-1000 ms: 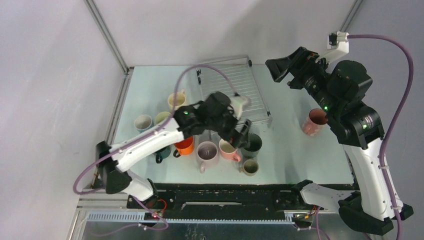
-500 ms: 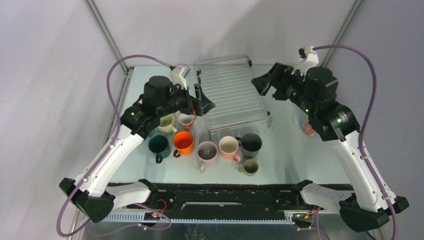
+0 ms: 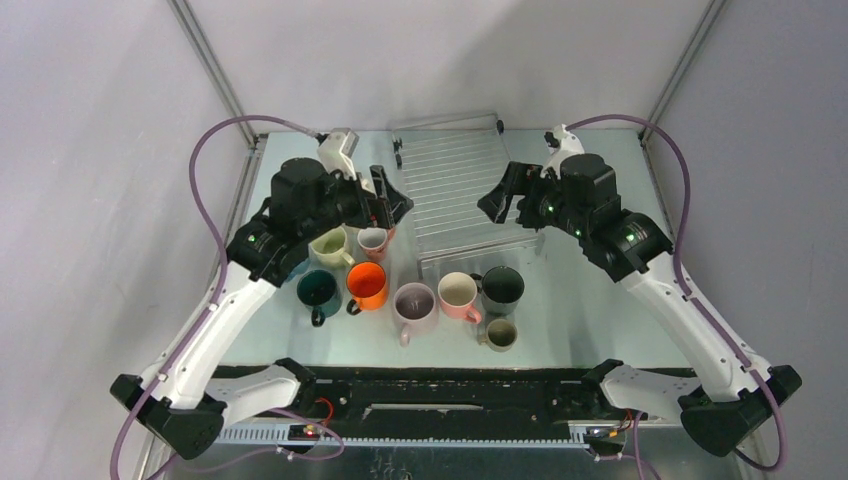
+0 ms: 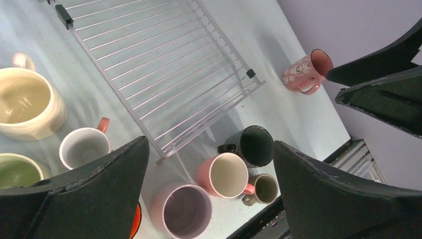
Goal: Unload the cups from the dish rack
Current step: Reset both arms
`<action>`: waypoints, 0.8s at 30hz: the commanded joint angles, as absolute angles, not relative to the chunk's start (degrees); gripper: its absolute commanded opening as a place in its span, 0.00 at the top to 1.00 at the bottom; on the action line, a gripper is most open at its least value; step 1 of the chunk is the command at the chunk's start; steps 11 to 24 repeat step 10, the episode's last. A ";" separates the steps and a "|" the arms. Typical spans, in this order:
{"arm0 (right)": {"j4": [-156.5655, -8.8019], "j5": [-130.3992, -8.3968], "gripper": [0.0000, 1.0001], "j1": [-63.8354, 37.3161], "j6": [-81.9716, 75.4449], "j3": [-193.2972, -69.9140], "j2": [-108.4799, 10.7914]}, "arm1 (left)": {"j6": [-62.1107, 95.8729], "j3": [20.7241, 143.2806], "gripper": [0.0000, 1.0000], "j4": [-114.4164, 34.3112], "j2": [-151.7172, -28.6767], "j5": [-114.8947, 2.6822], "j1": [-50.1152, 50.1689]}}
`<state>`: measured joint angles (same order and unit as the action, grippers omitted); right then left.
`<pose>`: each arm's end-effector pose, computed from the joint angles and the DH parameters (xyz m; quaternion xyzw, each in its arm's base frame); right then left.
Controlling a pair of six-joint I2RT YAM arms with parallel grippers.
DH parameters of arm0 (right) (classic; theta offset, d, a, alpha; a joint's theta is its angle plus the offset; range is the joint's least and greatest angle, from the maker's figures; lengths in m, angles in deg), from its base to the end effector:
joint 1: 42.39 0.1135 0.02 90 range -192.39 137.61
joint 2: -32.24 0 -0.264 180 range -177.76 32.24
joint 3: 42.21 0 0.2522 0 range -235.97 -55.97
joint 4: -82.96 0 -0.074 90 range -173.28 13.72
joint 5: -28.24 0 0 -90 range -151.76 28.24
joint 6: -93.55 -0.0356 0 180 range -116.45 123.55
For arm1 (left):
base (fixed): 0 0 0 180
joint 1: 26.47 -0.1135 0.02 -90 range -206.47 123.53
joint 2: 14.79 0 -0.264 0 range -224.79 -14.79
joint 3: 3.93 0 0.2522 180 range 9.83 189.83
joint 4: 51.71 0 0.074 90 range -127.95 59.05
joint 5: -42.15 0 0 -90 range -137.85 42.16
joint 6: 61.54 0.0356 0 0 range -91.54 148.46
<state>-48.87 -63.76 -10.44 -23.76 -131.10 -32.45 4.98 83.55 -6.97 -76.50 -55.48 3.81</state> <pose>0.2007 0.1266 0.4110 -0.0434 0.8373 0.2821 0.4663 0.1922 -0.1177 0.4201 0.0867 0.8084 -0.3104 0.4925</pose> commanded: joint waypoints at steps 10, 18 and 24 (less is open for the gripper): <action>-51.40 -62.90 0.00 -9.19 -23.50 -131.33 -31.31 | 7.46 80.59 0.00 -10.09 -74.21 -52.86 3.22; -51.40 -62.90 0.00 -9.19 -23.50 -131.33 -31.31 | 7.46 80.59 0.00 -10.09 -74.21 -52.86 3.22; -51.40 -62.90 0.00 -9.19 -23.50 -131.33 -31.31 | 7.46 80.59 0.00 -10.09 -74.21 -52.86 3.22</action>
